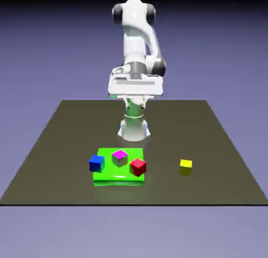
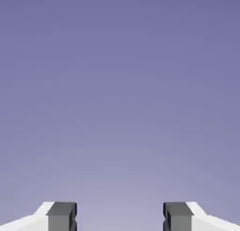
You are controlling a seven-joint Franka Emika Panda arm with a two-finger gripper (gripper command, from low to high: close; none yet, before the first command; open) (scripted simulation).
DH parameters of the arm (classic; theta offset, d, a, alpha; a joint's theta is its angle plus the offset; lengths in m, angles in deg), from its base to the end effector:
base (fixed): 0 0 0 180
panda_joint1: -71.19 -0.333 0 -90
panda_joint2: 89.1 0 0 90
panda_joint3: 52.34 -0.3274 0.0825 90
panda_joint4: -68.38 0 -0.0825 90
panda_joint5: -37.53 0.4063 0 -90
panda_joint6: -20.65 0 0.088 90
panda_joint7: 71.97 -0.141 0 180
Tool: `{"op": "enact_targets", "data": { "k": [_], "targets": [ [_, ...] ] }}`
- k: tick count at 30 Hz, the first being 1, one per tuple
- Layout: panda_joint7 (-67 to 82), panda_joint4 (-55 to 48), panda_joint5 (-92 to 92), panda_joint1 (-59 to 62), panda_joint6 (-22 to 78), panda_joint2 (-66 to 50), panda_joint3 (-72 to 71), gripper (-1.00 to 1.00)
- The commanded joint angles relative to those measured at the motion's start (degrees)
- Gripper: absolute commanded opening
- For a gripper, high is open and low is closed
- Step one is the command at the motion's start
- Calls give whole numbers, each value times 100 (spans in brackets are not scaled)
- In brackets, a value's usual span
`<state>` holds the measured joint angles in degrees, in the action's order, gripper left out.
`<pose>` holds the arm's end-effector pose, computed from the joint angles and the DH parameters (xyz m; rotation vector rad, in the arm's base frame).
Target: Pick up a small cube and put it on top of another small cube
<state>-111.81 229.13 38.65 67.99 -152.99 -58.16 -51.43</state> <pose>0.4282 0.0160 0.4186 -2.5258 0.8863 -0.9955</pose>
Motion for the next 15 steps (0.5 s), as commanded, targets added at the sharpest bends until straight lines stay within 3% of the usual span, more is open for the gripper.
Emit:
{"op": "enact_targets", "data": {
  "k": [1, 15],
  "targets": [
    [217, -21, 93, -208, 31, -142, 75, 0],
    [3251, -315, 1392, -3115, 460, -2133, 1127, 0]
  ]
}}
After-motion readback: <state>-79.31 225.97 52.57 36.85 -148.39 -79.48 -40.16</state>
